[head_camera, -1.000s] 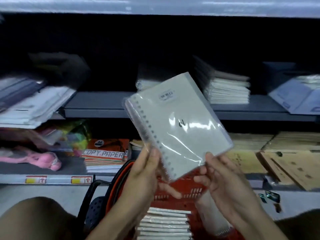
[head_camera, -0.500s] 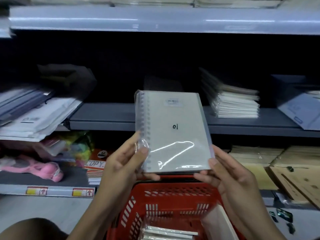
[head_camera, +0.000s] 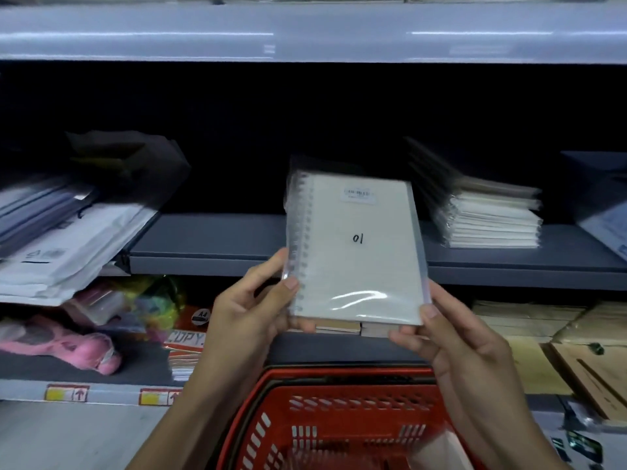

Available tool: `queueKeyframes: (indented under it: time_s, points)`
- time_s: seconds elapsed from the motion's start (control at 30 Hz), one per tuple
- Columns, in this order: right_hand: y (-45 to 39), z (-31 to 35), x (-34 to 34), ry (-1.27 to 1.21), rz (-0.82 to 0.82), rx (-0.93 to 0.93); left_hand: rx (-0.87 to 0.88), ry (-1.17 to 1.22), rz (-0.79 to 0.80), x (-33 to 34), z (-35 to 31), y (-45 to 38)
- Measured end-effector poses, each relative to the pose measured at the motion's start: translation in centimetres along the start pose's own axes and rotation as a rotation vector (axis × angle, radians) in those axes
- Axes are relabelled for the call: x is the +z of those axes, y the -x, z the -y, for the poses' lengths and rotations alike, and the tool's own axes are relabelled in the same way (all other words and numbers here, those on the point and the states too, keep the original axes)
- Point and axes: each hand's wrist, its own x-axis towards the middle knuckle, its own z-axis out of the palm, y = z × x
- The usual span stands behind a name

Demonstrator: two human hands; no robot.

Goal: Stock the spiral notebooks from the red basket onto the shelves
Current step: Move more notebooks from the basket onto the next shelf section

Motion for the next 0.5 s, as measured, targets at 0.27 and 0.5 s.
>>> queueKeyframes:
  time_s: [0.27,0.5]
  points:
    - [-9.0,2.8,3.6,-0.023,0.084,-0.004,0.084,-0.019,-0.06,1.5,-2.9,-7.2]
    - [-14.2,2.3,5.1,0.054,0.033,0.078,0.07,-0.127,-0.17,1.7,-3.7,-11.0]
